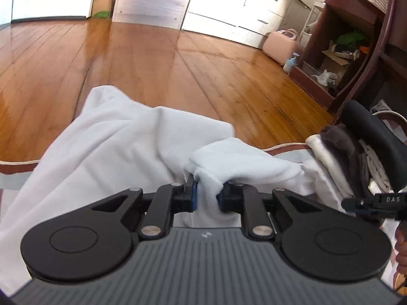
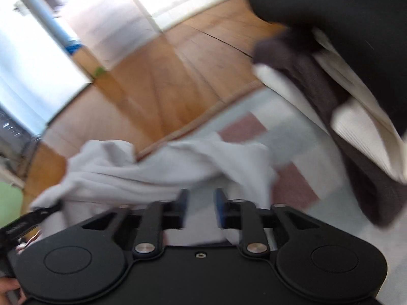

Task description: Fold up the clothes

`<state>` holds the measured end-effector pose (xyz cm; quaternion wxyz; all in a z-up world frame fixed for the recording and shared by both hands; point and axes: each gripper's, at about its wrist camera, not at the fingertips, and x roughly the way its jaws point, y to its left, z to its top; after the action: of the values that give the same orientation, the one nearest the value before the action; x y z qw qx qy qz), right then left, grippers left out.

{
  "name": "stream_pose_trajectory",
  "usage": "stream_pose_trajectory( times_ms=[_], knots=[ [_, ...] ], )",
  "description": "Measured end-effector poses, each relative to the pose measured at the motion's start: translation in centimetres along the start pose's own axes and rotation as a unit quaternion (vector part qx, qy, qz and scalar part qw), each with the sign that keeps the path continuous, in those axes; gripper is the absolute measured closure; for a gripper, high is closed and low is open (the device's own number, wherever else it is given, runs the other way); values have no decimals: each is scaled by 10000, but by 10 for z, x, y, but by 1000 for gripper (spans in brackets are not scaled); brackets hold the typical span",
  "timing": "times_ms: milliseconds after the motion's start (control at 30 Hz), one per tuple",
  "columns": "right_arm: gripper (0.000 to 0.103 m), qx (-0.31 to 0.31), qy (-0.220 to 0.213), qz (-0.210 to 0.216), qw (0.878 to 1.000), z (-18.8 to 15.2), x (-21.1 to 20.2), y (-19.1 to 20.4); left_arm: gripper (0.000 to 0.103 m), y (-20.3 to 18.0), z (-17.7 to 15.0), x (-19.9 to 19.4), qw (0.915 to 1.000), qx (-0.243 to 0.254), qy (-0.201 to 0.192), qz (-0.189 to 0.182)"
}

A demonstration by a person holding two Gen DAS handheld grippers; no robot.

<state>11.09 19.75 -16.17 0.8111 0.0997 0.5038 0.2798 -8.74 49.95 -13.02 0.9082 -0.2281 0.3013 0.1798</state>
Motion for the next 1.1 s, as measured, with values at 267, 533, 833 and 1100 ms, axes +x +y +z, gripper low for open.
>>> stream_pose_trajectory(
  times_ms=[267,533,833,1100],
  knots=[
    [45,-818,73,-907,9925,-13,32,17,88,17,2,-7,9996,-234,-170,39],
    [100,-2524,-1140,-1984,9402,15,23,57,88,13,-1,-25,9982,-336,-477,-157],
    [81,-2557,-424,-1338,9565,112,59,95,85,114,-17,-21,9684,-2409,402,507],
    [45,-152,-1045,-607,9926,85,52,56,85,119,-17,-10,9642,-2498,593,668]
  ],
)
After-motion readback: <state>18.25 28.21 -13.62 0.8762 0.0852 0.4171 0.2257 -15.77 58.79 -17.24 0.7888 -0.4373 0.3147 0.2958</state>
